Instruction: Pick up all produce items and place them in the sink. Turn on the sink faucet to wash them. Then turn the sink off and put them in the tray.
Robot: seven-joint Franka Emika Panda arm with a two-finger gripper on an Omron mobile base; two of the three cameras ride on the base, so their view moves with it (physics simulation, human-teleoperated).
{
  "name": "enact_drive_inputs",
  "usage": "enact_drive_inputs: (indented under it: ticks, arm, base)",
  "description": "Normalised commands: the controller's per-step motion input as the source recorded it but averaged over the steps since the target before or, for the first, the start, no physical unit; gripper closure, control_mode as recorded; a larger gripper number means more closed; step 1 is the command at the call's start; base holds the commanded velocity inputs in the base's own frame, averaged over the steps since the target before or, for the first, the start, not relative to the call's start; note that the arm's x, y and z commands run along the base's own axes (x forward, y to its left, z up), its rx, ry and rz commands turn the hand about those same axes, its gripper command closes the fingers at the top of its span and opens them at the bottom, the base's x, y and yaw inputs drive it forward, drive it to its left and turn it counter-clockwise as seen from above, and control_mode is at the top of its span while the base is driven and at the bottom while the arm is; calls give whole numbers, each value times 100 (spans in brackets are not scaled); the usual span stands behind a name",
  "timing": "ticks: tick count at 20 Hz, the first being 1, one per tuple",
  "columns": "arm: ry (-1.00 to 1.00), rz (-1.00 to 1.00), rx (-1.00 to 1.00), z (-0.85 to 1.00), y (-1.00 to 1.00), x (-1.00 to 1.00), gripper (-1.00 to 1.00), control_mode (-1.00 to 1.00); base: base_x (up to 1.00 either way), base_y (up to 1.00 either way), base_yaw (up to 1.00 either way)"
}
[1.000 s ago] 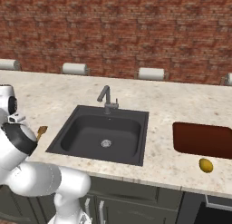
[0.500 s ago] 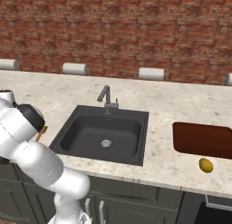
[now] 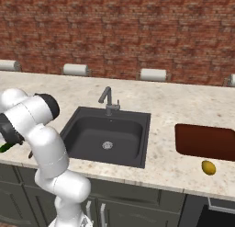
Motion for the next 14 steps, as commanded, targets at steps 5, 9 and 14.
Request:
enact_drive_inputs:
  ticks: [5,9,14]
  arm:
    - [-3,-4,0,-21,15,24,-100,-100]
    - [0,-3,0,-24,5,18,-100,-100]
    - [1,-2,0,-20,4,15,-100,-100]
  base:
    - [0,0,0]
    - [0,0,0]
    - [0,0,0]
